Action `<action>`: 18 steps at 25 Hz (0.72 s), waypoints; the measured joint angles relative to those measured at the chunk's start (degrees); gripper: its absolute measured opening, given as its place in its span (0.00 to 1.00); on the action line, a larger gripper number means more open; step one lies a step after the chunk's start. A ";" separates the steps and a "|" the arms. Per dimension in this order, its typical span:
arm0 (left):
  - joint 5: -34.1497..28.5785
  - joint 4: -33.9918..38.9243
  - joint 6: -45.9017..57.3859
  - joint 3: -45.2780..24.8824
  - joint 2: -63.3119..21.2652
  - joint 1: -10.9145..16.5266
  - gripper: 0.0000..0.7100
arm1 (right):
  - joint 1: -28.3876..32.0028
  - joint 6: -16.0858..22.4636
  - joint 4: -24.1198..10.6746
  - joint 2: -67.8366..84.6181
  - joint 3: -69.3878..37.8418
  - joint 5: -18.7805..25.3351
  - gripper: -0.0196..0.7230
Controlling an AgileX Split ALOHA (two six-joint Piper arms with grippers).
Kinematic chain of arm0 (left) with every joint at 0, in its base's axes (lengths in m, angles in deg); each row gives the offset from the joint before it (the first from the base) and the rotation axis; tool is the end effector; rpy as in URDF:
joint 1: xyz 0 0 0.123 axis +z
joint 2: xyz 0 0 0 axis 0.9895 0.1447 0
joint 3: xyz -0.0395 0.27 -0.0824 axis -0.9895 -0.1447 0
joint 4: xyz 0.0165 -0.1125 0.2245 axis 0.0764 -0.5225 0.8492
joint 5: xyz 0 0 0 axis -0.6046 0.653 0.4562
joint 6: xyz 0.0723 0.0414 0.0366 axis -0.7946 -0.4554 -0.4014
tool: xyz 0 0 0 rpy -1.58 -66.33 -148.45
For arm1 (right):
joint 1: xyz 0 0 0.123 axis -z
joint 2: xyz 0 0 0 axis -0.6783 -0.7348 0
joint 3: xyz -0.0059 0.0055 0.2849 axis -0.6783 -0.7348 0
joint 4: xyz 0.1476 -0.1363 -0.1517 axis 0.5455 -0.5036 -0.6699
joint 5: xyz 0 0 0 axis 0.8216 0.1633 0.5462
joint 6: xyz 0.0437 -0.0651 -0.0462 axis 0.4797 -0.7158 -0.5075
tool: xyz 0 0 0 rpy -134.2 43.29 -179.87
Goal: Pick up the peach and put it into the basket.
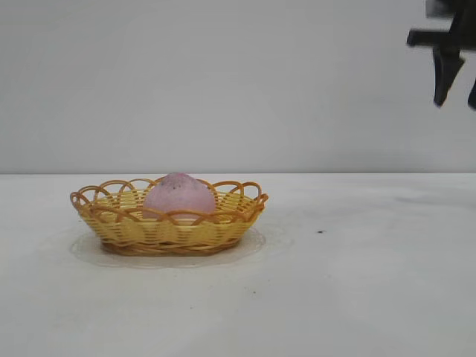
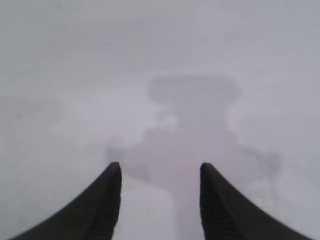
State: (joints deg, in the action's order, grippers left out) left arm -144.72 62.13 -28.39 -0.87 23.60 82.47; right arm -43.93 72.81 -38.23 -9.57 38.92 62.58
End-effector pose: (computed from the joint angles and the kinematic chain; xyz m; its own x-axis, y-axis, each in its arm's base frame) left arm -0.0083 0.0033 0.2678 -0.5070 -0.0026 -0.8619 -0.0436 0.9988 0.0226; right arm 0.3350 0.0177 0.2939 -0.8606 0.0249 -0.5086 -0.0431 0.9917 0.1215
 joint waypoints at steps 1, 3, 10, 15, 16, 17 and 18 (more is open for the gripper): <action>0.00 0.00 0.00 0.00 0.00 0.00 0.62 | -0.12 -0.10 0.08 3.29 -6.08 -1.43 0.50; 0.00 0.00 0.00 0.00 0.00 0.00 0.62 | -0.12 -0.24 0.13 10.56 -15.63 -2.50 0.50; 0.00 0.00 0.00 0.00 0.00 0.00 0.62 | -0.12 -1.14 0.13 32.85 -26.68 7.64 0.50; 0.00 0.00 0.00 0.00 0.00 0.00 0.62 | -0.12 -0.58 -1.17 47.76 -29.24 15.63 0.50; 0.00 0.00 0.00 0.00 0.00 0.00 0.62 | -0.12 -0.34 -1.60 50.84 -29.96 16.52 0.50; 0.00 0.00 0.00 0.00 0.00 0.00 0.62 | -0.12 -0.25 -2.05 53.78 -30.74 16.91 0.50; 0.00 0.00 0.00 0.00 0.00 0.00 0.62 | -0.12 -0.20 -2.30 56.62 -31.90 17.04 0.50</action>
State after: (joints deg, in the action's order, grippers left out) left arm -144.72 62.13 -28.39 -0.87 23.60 82.47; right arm -44.06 72.61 -40.53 47.05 7.02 79.61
